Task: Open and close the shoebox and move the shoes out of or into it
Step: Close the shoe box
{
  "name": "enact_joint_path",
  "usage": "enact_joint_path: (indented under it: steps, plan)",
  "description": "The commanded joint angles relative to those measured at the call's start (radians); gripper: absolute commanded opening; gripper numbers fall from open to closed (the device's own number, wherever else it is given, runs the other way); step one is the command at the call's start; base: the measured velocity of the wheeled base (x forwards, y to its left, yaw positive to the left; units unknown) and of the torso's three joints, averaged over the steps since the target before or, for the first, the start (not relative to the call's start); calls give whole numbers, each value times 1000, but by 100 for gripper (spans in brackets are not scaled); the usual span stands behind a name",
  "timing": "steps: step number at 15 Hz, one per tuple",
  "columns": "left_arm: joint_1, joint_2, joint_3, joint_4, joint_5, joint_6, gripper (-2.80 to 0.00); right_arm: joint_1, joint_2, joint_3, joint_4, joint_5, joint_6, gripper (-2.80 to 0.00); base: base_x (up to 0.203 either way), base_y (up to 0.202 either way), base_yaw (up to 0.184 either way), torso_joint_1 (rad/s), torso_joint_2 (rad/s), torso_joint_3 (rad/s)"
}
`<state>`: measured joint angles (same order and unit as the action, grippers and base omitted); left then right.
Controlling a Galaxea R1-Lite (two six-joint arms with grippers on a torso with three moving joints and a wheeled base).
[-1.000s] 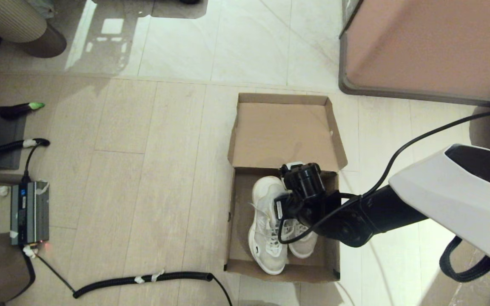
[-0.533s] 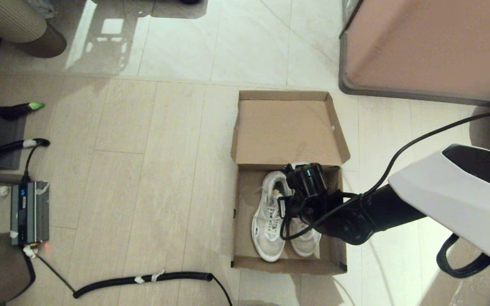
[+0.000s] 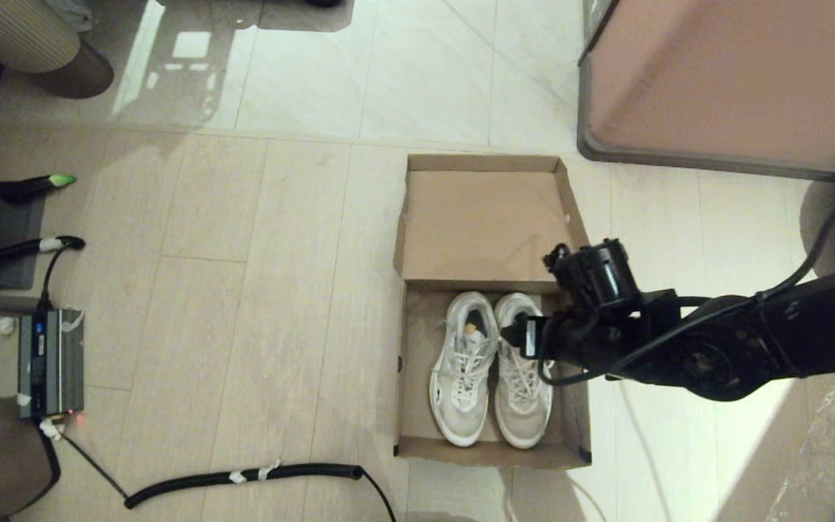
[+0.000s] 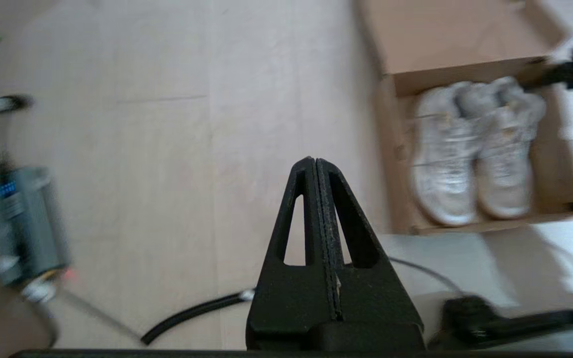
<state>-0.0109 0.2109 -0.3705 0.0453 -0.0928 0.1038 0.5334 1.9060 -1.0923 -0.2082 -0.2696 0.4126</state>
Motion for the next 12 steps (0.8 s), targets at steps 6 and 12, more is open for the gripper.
enact_joint_path:
  steps: [6, 12]
  plan:
    - [-28, 799, -139, -260, -348, -204, -280, -392, -59, -174, 175, 250, 63, -280, 0, 0, 0, 0, 0, 0]
    - [-153, 1452, -293, -745, -439, -564, -280, -536, 156, -471, 211, 450, 276, -280, 0, 0, 0, 0, 0, 0]
